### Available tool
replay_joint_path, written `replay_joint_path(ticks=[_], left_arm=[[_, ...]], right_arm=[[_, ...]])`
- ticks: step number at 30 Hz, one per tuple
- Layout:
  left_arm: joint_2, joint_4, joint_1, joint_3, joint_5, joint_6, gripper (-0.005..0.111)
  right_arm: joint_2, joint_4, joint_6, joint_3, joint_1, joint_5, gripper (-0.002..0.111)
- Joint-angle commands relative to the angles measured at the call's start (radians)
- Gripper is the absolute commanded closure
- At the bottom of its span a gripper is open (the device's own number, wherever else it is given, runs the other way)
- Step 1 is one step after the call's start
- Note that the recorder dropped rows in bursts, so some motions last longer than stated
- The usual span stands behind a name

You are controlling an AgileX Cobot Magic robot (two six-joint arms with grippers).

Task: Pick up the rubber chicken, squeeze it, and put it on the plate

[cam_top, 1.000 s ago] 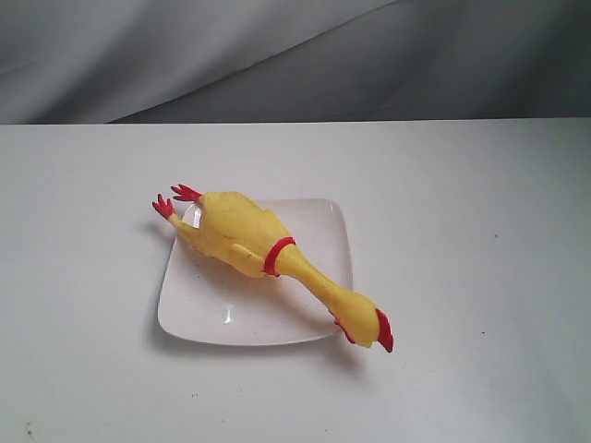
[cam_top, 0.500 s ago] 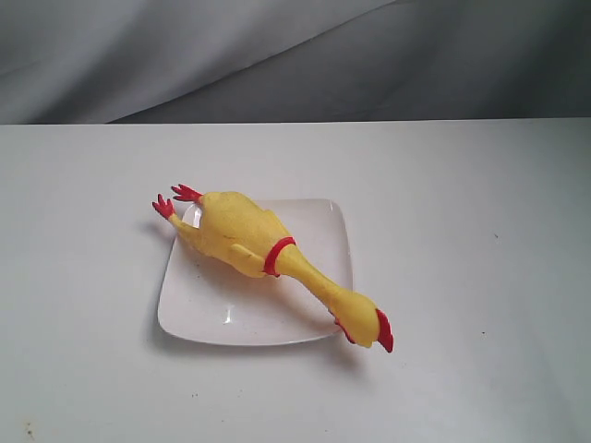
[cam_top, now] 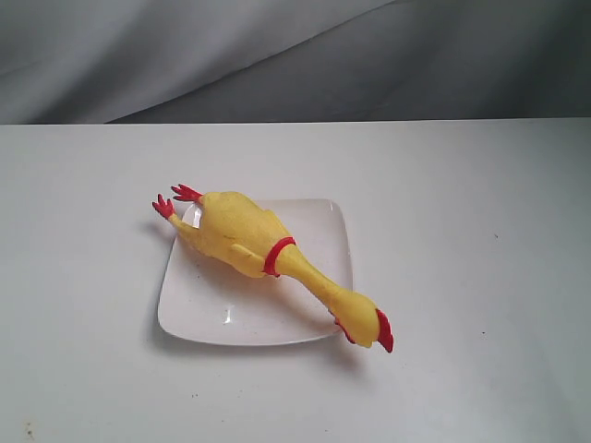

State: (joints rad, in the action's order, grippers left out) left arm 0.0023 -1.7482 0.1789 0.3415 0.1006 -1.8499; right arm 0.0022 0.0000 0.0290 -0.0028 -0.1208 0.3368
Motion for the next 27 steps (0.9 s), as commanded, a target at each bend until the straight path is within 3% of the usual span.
replay_joint_path(ticks=[1, 3, 9, 12, 15, 27], left_arm=[[-0.002, 0.004, 0.002, -0.004, 0.008, 0.03, 0.107], [-0.002, 0.13, 0.002, -0.004, 0.005, 0.2, 0.107], [-0.002, 1.028, 0.002, -0.004, 0.041, 1.094, 0.107], [-0.002, 1.307, 0.002, -0.004, 0.034, 1.38, 0.107], [-0.002, 1.435, 0.002, -0.004, 0.012, 1.516, 0.107], [-0.002, 1.676, 0.002, -0.004, -0.033, 1.813, 0.107]], right_arm=[[-0.002, 0.009, 0.002, 0.003, -0.009, -0.002, 0.108], [-0.002, 0.009, 0.002, 0.003, -0.009, -0.002, 0.108], [-0.002, 0.009, 0.002, 0.003, -0.009, -0.002, 0.108], [-0.002, 0.009, 0.002, 0.003, -0.009, -0.002, 0.108], [-0.002, 0.009, 0.002, 0.003, -0.009, -0.002, 0.108], [-0.002, 0.009, 0.004, 0.003, -0.009, -0.002, 0.108]])
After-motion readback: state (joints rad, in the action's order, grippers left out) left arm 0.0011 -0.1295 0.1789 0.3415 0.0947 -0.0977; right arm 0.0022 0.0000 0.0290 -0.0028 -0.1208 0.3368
